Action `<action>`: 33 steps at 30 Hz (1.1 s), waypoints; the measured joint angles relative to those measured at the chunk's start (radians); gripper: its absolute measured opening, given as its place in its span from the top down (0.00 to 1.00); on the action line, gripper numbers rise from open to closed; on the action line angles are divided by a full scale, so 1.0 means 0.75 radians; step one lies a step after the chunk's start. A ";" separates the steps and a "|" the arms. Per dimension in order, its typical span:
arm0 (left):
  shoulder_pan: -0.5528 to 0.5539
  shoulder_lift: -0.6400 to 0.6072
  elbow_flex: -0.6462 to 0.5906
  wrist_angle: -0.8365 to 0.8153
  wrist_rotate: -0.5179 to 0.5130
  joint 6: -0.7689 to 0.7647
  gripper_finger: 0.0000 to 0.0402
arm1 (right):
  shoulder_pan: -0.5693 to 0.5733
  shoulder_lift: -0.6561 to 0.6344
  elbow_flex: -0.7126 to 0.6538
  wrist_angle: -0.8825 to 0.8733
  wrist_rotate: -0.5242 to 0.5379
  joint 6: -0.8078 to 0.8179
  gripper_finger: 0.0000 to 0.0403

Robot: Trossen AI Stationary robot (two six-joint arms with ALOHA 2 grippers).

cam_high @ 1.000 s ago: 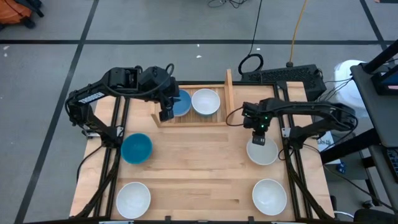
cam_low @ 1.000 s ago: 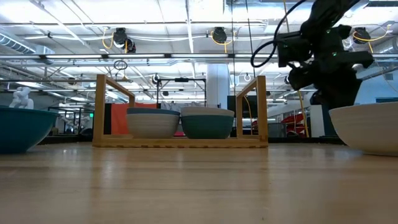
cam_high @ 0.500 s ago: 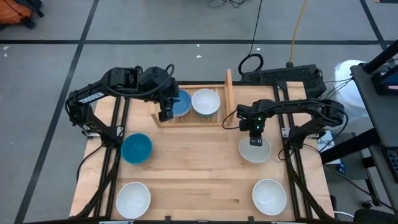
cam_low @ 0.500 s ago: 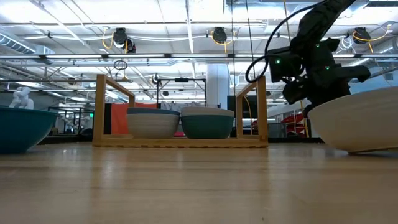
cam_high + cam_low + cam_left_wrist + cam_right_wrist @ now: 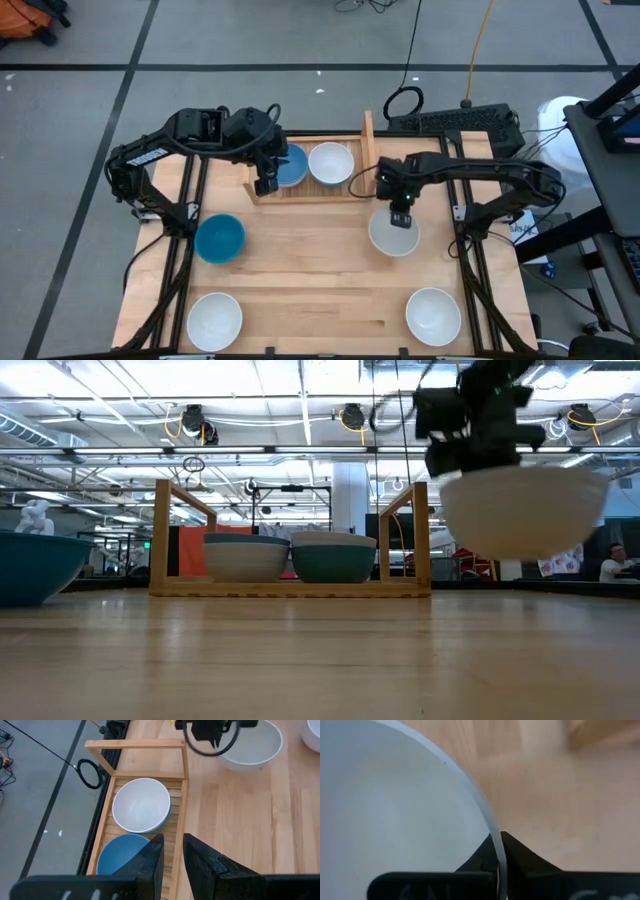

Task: Place and stack bowls onto a shelf
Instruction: Stack the white bowl on the right white bowl on the shelf

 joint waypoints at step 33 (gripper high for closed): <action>-0.001 0.000 0.000 -0.017 0.000 -0.009 0.80 | -0.215 0.592 1.450 -0.100 0.178 -0.282 1.00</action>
